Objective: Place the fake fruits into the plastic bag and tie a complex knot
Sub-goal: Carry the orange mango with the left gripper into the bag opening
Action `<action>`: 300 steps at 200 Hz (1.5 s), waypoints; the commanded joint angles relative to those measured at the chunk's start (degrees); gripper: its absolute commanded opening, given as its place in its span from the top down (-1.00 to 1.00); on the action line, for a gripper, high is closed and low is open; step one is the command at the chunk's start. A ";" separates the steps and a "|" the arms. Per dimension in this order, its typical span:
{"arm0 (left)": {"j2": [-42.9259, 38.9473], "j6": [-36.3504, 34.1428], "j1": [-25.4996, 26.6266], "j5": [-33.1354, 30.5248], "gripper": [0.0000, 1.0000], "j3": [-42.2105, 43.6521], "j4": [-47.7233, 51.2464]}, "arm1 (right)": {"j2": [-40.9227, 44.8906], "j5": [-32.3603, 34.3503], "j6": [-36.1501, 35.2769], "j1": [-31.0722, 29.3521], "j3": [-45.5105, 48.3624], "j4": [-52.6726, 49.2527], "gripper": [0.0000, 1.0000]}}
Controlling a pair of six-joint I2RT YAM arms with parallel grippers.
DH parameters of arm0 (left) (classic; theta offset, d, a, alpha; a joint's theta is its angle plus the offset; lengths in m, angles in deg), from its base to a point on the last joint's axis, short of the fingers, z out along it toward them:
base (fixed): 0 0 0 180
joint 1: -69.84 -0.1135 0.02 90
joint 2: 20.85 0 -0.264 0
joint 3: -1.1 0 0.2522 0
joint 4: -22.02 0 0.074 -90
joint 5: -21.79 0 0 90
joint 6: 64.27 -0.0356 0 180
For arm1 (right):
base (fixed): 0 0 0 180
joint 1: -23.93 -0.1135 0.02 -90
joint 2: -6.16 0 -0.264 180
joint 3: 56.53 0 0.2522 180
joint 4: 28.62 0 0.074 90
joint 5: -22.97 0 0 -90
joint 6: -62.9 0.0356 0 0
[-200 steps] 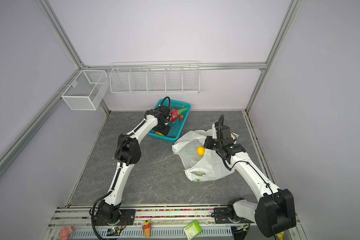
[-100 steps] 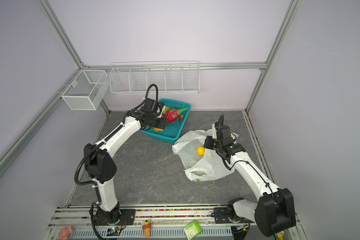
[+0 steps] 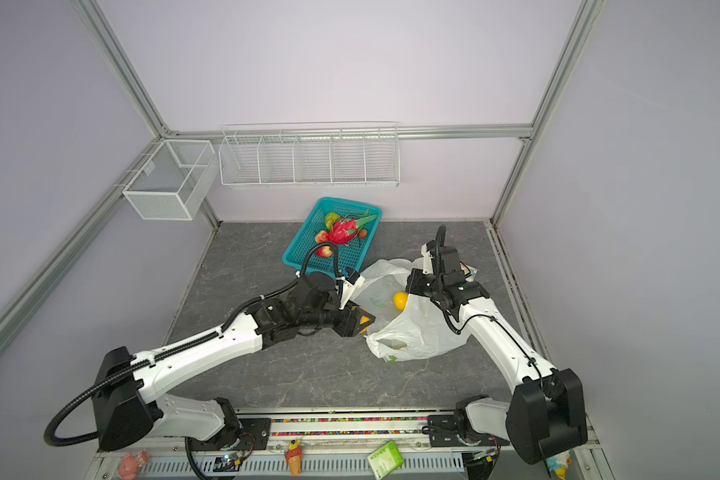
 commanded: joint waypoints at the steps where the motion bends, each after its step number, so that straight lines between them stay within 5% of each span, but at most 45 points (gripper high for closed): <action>1: 5.91 1.24 -0.30 -3.78 0.23 -4.40 -5.80 | -0.11 -2.25 -1.43 0.16 -1.59 -1.91 0.87; 50: 19.89 -0.36 -0.61 -9.36 0.24 -12.09 -12.27 | 0.45 -4.94 -3.86 0.32 -3.08 -6.46 0.87; 109: 25.18 12.36 0.39 -10.46 0.24 -3.94 -31.62 | 5.51 -6.60 10.90 0.20 2.48 4.45 0.87; 182: 33.73 23.91 2.77 -6.20 0.18 -3.83 -43.33 | 4.92 -4.30 14.67 -2.23 4.25 8.61 0.87; 218: 36.43 25.29 2.90 -3.43 -0.12 -4.91 -44.58 | 4.46 -3.30 13.46 -2.27 4.10 7.83 0.87; 278: 30.09 17.36 2.81 -6.32 -0.73 -2.10 -38.26 | 5.23 -0.03 9.29 -2.16 2.73 3.85 0.87; 300: 28.24 15.99 2.55 -5.84 -0.78 -0.96 -36.15 | 5.42 0.53 8.18 -2.12 2.80 3.03 0.87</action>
